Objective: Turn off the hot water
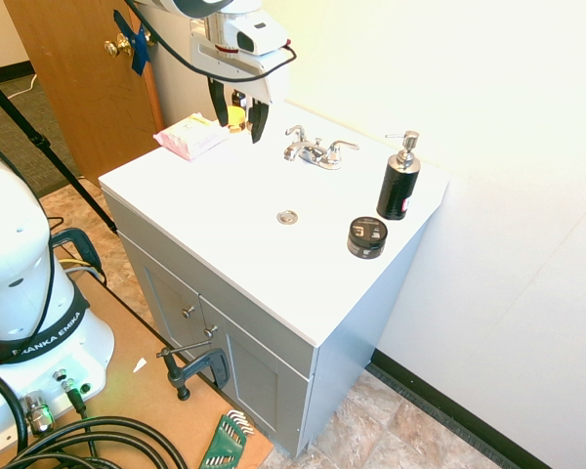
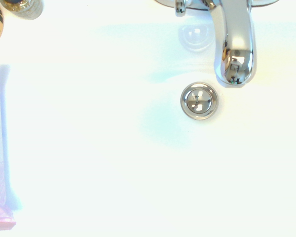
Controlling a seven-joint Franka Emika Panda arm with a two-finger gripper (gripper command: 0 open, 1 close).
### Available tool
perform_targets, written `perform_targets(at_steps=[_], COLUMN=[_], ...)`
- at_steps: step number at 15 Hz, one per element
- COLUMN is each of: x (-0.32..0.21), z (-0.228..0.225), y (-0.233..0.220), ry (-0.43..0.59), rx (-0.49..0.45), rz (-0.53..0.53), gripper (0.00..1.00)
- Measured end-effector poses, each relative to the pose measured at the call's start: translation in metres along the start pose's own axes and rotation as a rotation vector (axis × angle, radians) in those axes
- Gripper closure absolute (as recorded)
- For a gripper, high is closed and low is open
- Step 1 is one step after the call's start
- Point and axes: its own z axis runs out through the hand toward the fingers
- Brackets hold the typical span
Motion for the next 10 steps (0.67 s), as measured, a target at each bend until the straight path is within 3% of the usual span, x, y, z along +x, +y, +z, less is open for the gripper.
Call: perform_targets(at_steps=[4,10], x=[0.003,0.033], z=[0.001,0.018], y=[-0.007,-0.061], ry=[0.031,0.276], rx=[0.007,0.000], rz=[0.054,0.204], gripper=[0.00,0.00])
